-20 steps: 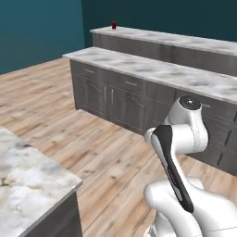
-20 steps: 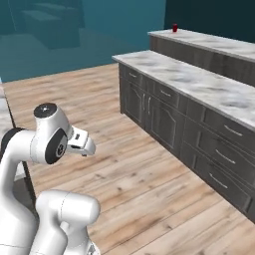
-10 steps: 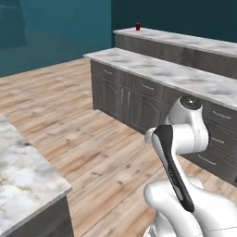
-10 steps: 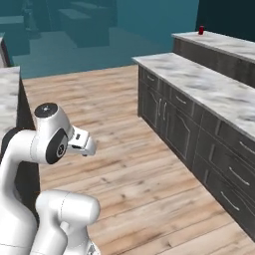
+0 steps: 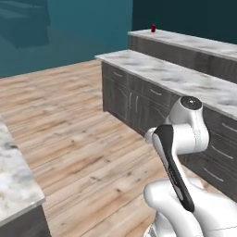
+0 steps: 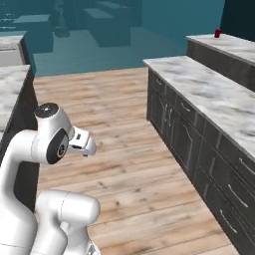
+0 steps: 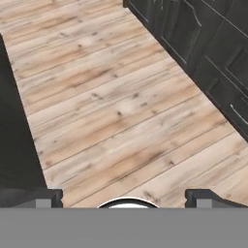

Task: Four empty soda cans are scattered around the kitchen. Gather all the cans and cluster them next to the stove for recycling.

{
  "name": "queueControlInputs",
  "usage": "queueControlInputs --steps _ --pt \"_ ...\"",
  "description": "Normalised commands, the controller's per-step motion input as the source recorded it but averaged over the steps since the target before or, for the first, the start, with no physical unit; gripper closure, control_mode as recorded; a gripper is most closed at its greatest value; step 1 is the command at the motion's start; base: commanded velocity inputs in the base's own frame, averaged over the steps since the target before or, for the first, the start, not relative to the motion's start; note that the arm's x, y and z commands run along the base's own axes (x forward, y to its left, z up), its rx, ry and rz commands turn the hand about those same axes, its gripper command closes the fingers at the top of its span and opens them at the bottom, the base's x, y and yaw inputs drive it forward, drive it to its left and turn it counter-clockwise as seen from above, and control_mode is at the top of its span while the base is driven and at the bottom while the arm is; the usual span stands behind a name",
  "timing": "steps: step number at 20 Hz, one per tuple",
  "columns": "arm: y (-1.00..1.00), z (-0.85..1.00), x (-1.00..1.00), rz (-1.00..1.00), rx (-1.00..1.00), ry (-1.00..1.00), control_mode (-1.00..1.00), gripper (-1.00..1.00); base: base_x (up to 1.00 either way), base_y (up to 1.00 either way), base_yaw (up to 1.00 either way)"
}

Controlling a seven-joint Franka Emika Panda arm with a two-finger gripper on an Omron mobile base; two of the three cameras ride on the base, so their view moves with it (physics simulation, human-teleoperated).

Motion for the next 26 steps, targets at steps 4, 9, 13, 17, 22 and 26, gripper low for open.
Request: queueControlInputs --steps 4,9,13,17,22,26 --pt "0.0 0.0 0.0 0.0 0.0 0.0 1.0 -1.0 0.17 -0.19 0.37" --pt "0.0 0.0 0.0 0.0 0.0 0.0 1.0 -1.0 0.31 -0.14 0.3" --pt "0.0 0.0 0.0 0.0 0.0 0.0 1.0 -1.0 0.3 -0.27 0.27" --pt "0.0 0.0 0.0 0.0 0.0 0.0 1.0 -1.0 0.29 -0.3 0.25" --pt "0.0 0.0 0.0 0.0 0.0 0.0 1.0 -1.0 0.49 -0.2 0.15" --pt "0.0 0.0 0.0 0.0 0.0 0.0 1.0 -1.0 1.0 -0.01 0.0"
